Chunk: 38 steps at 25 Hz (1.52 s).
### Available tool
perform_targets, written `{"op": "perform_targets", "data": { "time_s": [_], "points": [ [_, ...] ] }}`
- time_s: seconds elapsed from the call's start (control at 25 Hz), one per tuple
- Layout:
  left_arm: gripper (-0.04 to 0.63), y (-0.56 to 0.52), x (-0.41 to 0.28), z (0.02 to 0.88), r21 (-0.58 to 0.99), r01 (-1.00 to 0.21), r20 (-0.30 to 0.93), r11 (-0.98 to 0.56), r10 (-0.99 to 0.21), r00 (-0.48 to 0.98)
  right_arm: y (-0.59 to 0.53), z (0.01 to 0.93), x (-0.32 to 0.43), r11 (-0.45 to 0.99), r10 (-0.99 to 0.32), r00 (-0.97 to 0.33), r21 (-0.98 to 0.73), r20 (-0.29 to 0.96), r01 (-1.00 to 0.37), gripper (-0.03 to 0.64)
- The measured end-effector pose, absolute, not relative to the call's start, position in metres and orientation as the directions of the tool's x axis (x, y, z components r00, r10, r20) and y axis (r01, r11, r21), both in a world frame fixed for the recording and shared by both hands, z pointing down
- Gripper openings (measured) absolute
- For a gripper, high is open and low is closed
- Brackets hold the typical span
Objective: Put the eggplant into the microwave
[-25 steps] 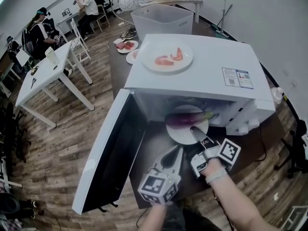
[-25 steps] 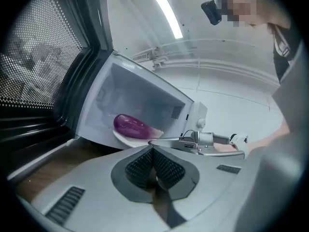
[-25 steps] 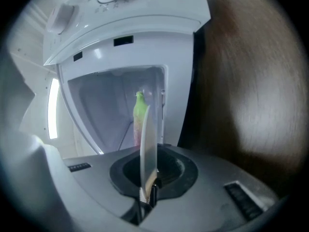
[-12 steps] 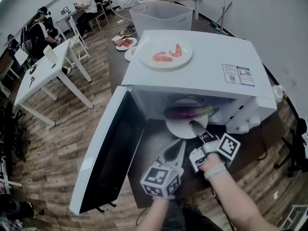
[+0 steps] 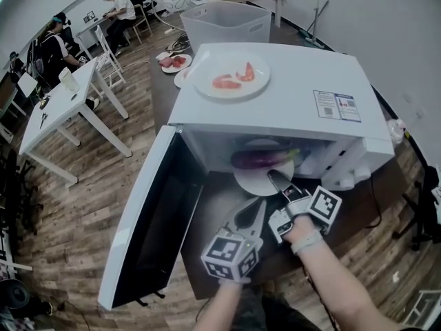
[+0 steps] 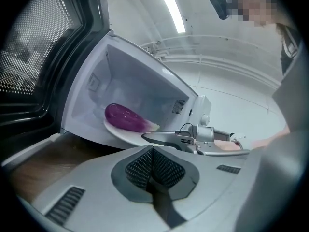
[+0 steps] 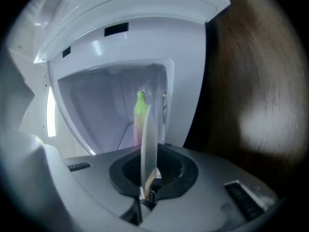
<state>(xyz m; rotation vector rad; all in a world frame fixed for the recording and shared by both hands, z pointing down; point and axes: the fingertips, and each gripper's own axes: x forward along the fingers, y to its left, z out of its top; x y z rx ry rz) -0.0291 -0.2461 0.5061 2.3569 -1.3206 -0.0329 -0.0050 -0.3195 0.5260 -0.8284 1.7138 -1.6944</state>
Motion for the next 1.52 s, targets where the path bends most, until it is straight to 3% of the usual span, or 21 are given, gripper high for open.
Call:
{"op": "perform_targets", "data": {
  "time_s": [0.24,0.72,1.0,1.24,1.52],
  "points": [
    [0.003,-0.249,-0.028,0.507,0.411,-0.799,0.185,-0.439,-0.818,0.545,-0.317,0.521,-0.011,0.058,-0.735,-0.678,-0.996,0.006,-0.072,0.017],
    [0.002,-0.258,-0.031,0.507,0.433,-0.795,0.172,-0.425,-0.827,0.536,-0.297,0.51,-0.006,0.187,-0.698,-0.715,-0.974,-0.039,-0.13,0.112],
    [0.002,-0.264,-0.036,0.504,0.424,-0.811,0.17,-0.405,-0.844,0.51,-0.275,0.515,0.005,0.312,-0.695,-0.717,-0.871,0.063,-0.379,0.098],
    [0.002,-0.266,-0.038,0.503,0.434,-0.814,0.168,-0.387,-0.853,0.495,-0.269,0.505,-0.005,0.508,-0.66,-0.732,-0.618,0.167,-0.6,0.002],
    [0.002,-0.27,-0.042,0.506,0.431,-0.822,0.177,-0.372,-0.859,0.481,-0.272,0.502,-0.016,0.582,-0.655,-0.711,-0.429,0.257,-0.691,0.002]
  ]
}}
